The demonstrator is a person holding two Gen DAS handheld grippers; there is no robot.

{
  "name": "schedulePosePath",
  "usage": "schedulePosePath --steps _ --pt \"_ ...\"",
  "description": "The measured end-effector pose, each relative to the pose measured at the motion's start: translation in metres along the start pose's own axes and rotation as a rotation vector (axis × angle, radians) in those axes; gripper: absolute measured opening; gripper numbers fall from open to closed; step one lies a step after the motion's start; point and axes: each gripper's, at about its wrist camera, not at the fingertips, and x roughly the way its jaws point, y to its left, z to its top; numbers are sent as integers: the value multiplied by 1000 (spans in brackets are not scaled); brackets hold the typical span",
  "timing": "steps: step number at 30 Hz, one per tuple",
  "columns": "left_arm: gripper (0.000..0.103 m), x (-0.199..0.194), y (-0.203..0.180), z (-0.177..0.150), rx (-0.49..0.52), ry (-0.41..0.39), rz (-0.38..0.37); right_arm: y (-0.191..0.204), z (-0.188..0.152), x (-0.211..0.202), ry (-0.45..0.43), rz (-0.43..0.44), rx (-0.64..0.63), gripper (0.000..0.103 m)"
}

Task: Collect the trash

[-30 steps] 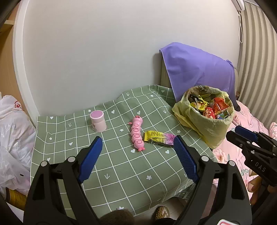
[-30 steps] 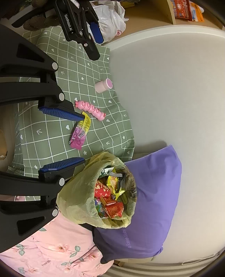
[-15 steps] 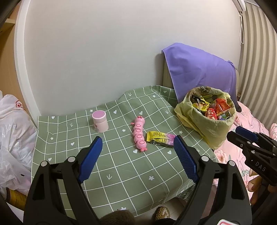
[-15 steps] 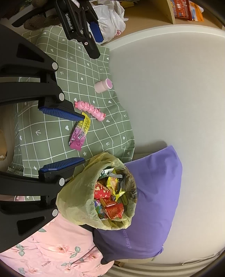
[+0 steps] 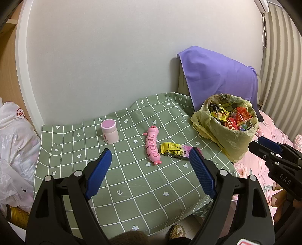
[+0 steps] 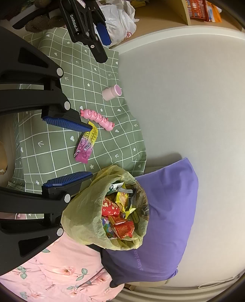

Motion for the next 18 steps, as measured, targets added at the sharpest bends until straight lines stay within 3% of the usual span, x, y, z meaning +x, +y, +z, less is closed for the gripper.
schedulePosePath --steps 13,18 --pt "80 -2 -1 -3 1 -15 -4 -1 0 -1 1 -5 -14 42" --pt "80 28 36 -9 -119 84 29 -1 8 22 36 18 -42 42"
